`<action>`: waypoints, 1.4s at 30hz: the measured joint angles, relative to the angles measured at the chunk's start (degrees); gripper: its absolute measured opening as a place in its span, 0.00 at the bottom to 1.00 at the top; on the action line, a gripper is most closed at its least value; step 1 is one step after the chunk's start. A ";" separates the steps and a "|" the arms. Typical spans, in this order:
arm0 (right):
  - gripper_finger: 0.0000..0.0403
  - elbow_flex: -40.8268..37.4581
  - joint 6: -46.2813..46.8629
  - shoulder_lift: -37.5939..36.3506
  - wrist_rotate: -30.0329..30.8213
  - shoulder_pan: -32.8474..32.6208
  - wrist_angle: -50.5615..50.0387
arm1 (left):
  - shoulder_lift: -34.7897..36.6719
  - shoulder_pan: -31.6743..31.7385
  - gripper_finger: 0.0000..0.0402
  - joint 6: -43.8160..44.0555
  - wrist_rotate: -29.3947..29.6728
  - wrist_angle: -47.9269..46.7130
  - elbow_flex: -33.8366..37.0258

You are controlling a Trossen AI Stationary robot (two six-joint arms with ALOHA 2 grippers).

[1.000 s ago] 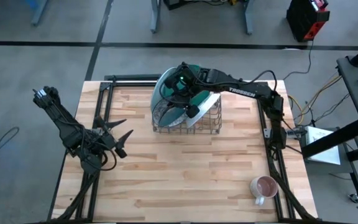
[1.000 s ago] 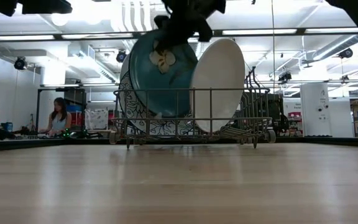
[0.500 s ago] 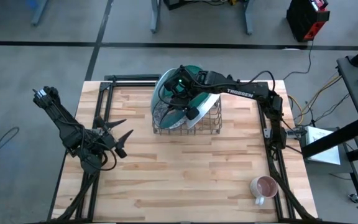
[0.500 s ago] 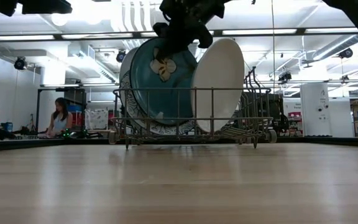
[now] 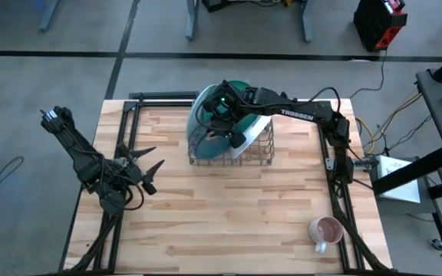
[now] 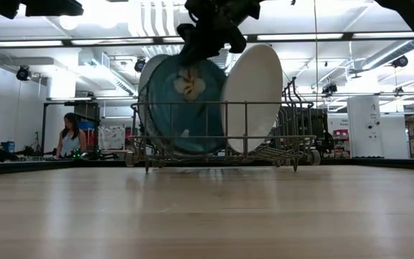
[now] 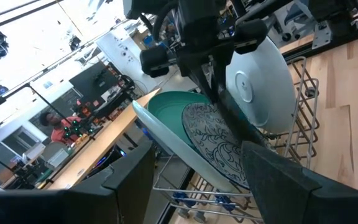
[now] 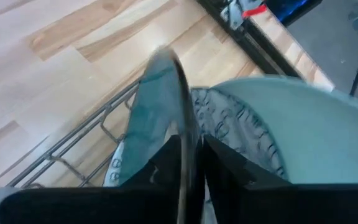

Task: Sort dishes
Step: Put the green flower patterned plate into the dish rack, then return to Home Position

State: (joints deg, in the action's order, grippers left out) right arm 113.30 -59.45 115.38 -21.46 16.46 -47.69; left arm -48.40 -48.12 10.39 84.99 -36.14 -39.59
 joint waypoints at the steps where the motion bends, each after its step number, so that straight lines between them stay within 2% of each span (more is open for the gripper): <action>1: 0.16 0.06 -0.02 -0.06 -0.03 -0.02 0.34 | 0.00 0.02 0.57 0.00 0.00 0.00 0.00; 8: 0.26 0.23 0.74 -0.18 0.28 0.01 0.19 | 0.00 0.02 0.57 0.00 0.00 0.00 0.00; 18: 0.32 3.13 3.26 -2.14 4.01 0.20 -0.10 | 0.00 0.00 0.57 0.00 -0.02 -0.02 0.00; 27: 0.29 5.26 15.01 -2.92 6.79 4.10 2.69 | 0.00 0.00 0.57 0.00 -0.02 -0.09 0.00; 32: 0.26 4.15 19.45 -2.72 3.72 6.78 2.20 | 0.00 0.02 0.57 0.17 -0.03 -0.11 0.00; 37: 0.24 4.34 22.40 -5.29 1.97 6.95 -3.36 | 0.00 0.02 0.57 0.62 -0.09 -0.05 0.00; 39: 0.23 4.35 23.17 -7.80 2.07 5.87 -5.49 | 0.00 0.02 0.57 0.79 -1.64 0.97 0.00; 42: 0.21 3.31 25.81 -12.04 0.37 3.35 -7.52 | -0.29 0.46 0.57 -2.34 -10.65 6.14 -0.22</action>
State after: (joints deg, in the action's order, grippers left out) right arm 116.61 -33.64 103.34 -21.10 19.81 -55.21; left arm -48.69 -47.66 8.05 74.34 -30.00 -39.82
